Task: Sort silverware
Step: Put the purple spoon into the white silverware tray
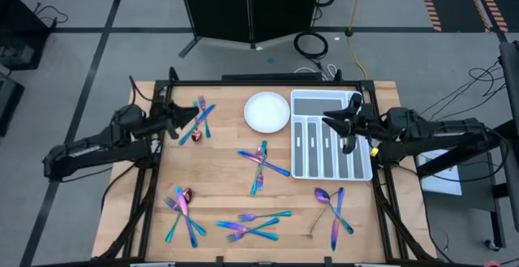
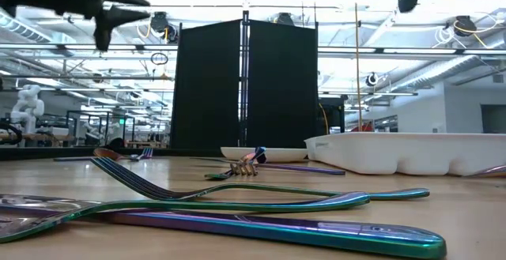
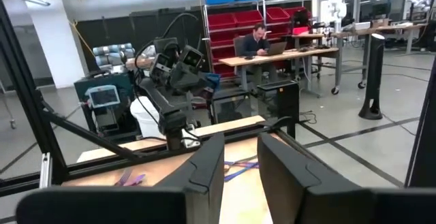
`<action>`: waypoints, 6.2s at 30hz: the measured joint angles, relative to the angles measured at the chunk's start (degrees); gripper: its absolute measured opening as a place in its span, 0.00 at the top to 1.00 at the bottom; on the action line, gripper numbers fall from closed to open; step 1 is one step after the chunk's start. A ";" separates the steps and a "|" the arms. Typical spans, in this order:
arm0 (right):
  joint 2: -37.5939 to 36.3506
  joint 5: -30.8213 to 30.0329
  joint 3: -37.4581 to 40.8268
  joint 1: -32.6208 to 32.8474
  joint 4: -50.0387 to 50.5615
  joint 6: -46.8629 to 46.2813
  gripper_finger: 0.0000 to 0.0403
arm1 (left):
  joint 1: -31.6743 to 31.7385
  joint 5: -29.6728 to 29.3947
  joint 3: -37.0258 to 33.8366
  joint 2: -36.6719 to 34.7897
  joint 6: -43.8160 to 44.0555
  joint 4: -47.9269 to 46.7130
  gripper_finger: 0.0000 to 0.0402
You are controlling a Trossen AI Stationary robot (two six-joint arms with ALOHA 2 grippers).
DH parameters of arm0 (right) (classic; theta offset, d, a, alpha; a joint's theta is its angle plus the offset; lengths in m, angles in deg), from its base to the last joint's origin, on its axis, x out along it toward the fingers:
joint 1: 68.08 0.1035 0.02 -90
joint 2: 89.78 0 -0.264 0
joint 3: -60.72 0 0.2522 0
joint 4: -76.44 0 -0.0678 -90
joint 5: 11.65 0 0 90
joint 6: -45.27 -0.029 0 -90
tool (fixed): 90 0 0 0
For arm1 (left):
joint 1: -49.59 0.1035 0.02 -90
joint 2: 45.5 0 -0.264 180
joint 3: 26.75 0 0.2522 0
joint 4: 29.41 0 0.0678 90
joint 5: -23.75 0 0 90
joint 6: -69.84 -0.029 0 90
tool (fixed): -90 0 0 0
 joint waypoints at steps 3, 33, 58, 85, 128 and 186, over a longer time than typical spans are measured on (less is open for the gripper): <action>2.83 0.12 -4.01 0.00 1.84 -0.02 0.80 | -0.02 -0.52 4.90 6.05 -1.53 -0.16 0.75; 16.67 1.99 -9.89 0.02 -6.98 8.06 0.80 | -17.47 -10.25 36.54 47.40 -0.52 -13.34 0.75; 36.29 3.24 -28.03 -1.36 9.18 -6.48 0.80 | 13.47 -7.54 24.58 50.23 12.73 -52.89 0.75; 37.70 3.48 -29.78 -1.05 17.58 -10.77 0.80 | 23.72 -8.82 24.39 69.94 6.85 -43.24 0.75; 37.70 3.43 -29.76 -1.05 18.81 -10.60 0.80 | 25.54 -0.33 24.34 68.27 3.67 -38.62 1.00; 37.68 3.43 -29.73 -1.05 20.08 -11.22 0.80 | 22.22 0.41 22.04 68.31 -6.55 -42.86 0.80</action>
